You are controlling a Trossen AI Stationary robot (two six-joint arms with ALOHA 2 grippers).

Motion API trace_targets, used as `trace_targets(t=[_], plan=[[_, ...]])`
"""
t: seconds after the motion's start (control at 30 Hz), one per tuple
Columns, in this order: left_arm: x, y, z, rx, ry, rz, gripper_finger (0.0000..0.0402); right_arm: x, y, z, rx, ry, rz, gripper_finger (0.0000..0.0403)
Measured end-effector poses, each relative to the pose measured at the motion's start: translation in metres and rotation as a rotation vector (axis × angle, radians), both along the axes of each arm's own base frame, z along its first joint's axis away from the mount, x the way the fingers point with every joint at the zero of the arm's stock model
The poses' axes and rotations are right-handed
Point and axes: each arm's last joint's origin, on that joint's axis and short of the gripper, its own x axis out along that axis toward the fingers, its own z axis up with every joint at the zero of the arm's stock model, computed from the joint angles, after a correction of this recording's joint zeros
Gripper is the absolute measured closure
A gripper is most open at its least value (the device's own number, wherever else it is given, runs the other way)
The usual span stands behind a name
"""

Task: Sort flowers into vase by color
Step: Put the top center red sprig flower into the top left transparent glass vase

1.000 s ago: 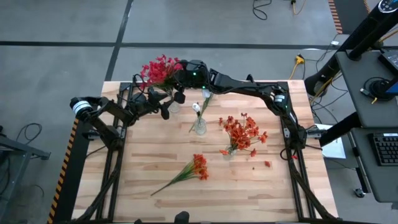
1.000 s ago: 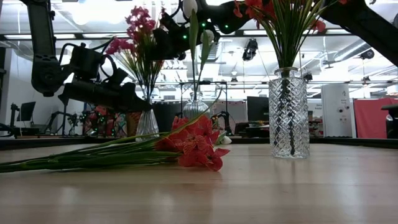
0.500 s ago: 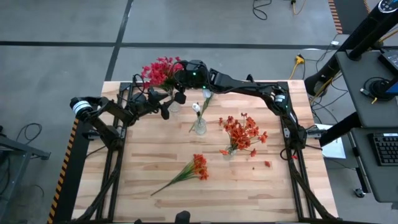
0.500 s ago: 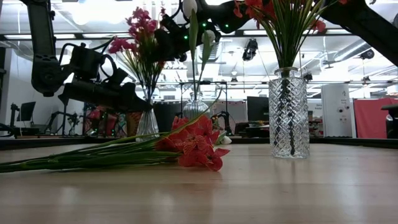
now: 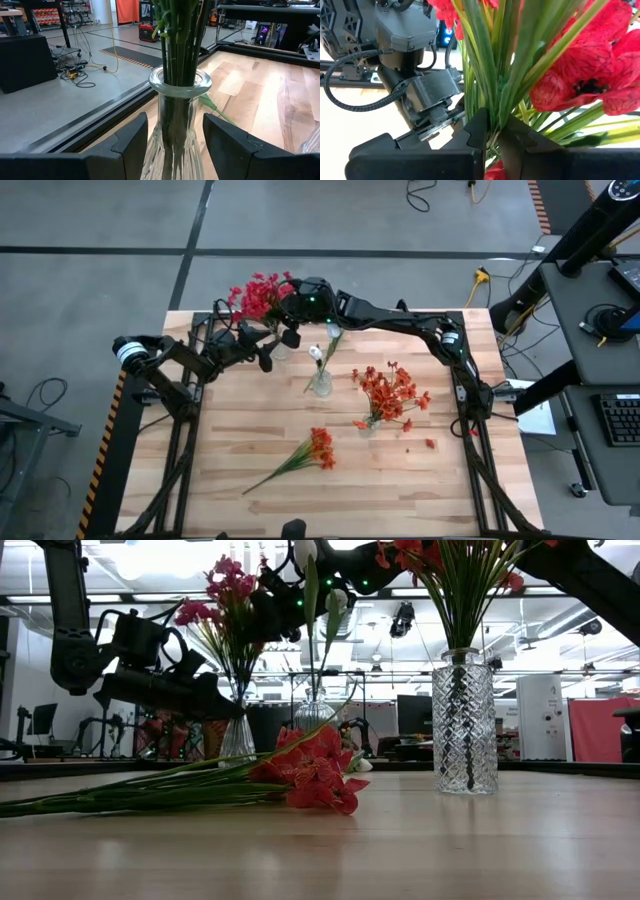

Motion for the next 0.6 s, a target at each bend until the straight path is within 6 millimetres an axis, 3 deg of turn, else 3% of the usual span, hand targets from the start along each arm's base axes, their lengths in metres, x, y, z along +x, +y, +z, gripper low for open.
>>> trace_targets(t=[0.6], plan=[[0.000,0.000,0.000,0.000,0.000,0.000,0.0228,-0.001,0.000,-0.011,0.010,0.030,0.003,0.0374]])
